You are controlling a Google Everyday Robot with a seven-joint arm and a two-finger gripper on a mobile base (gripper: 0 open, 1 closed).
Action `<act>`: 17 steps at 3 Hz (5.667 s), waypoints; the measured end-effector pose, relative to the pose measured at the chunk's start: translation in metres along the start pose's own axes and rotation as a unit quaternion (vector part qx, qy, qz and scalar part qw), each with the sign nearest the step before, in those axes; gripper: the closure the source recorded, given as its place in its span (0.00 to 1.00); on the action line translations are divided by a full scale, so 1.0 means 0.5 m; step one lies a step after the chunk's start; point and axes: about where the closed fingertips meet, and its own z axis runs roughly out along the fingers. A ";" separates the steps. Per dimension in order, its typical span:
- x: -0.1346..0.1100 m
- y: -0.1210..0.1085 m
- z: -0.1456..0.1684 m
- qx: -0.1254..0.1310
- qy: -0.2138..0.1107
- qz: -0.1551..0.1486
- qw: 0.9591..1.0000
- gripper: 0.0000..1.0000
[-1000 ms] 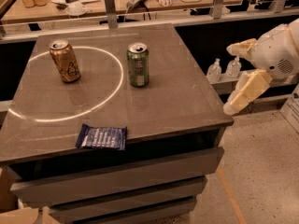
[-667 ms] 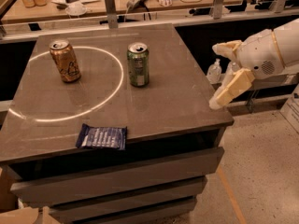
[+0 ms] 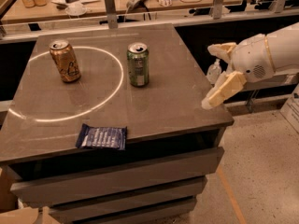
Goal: Knock green can over
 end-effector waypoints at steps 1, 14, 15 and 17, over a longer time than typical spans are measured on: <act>-0.015 -0.022 0.060 0.008 -0.053 -0.007 0.999 0.00; -0.312 -0.056 0.272 -0.101 -0.187 -0.481 0.851 1.00; -0.304 -0.045 0.272 -0.126 -0.177 -0.510 0.832 1.00; -0.322 -0.028 0.296 -0.156 -0.154 -0.558 0.800 1.00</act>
Offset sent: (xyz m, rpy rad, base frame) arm 0.0661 0.0708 -0.0333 0.3078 -0.0814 0.0269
